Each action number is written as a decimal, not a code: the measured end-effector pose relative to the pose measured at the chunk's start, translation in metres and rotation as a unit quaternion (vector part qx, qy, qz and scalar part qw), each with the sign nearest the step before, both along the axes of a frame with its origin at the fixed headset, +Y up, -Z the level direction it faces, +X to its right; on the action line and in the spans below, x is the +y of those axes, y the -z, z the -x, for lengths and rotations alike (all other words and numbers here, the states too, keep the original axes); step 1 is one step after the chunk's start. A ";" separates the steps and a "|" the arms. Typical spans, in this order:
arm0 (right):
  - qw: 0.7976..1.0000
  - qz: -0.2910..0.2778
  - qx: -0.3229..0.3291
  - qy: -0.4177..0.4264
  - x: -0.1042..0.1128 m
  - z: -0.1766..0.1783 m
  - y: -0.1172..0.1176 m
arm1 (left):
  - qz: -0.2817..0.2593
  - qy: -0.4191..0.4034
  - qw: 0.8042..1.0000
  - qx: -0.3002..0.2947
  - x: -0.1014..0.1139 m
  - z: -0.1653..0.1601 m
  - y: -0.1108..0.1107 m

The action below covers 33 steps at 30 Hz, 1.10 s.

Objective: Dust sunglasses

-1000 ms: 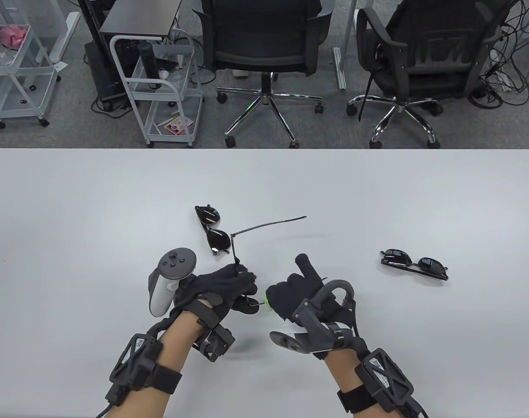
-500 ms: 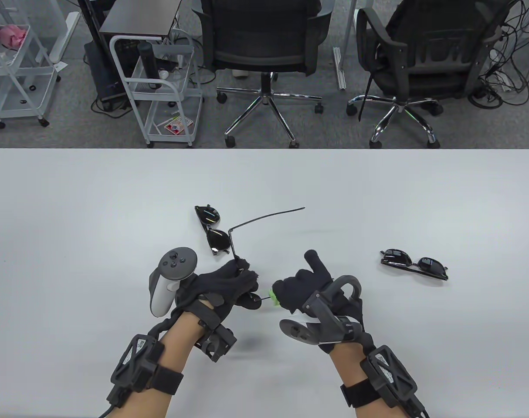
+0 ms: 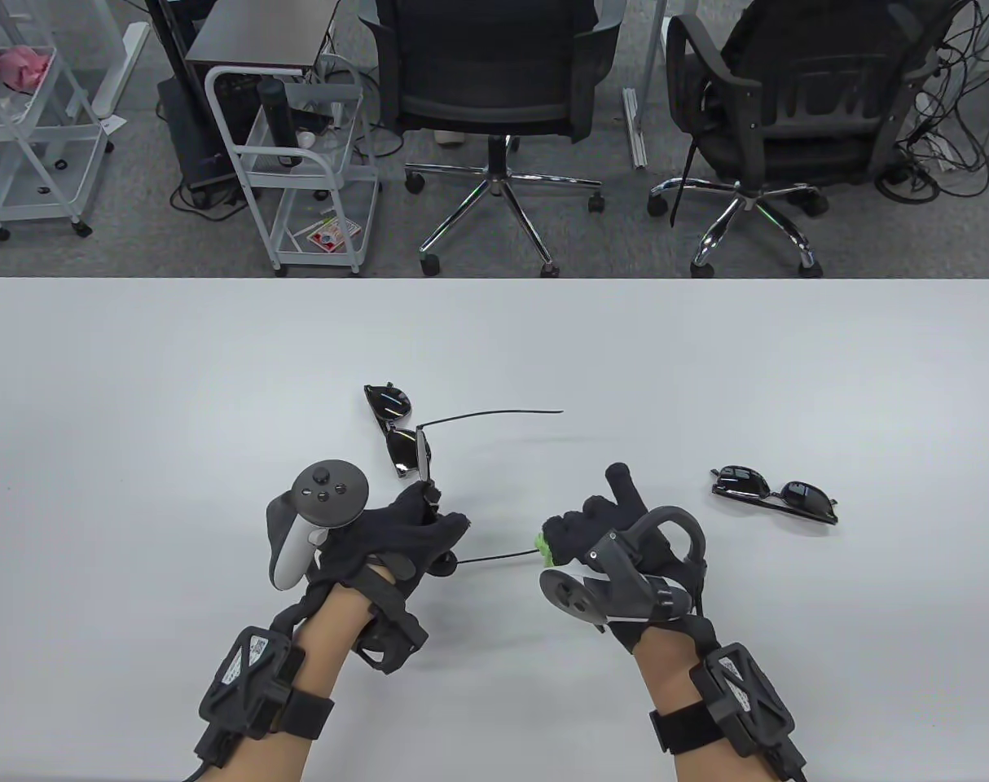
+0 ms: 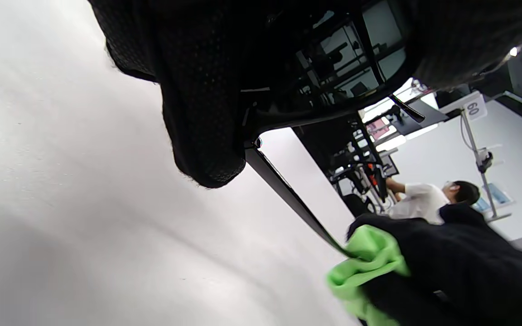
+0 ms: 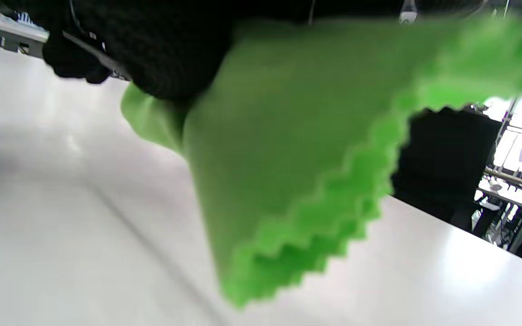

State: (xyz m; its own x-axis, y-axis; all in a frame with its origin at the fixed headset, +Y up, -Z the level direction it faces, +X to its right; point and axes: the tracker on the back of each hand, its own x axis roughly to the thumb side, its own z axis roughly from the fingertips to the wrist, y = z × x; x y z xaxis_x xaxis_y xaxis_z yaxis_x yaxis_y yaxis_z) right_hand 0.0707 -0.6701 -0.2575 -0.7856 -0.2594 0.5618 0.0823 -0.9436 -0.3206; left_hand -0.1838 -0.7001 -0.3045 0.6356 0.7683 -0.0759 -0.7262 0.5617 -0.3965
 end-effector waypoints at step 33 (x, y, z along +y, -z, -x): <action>0.952 0.173 -0.051 0.247 -0.012 -0.013 0.010 | -0.017 -0.077 0.997 0.021 -0.007 -0.009 -0.003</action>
State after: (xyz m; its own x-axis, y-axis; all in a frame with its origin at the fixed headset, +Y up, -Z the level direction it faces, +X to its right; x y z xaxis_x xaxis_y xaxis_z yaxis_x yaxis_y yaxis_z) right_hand 0.0840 -0.6818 -0.2674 -0.8194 0.3416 0.4603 -0.3841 -0.9233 0.0014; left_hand -0.1745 -0.7071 -0.3011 0.5061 0.8595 -0.0724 -0.8205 0.4538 -0.3476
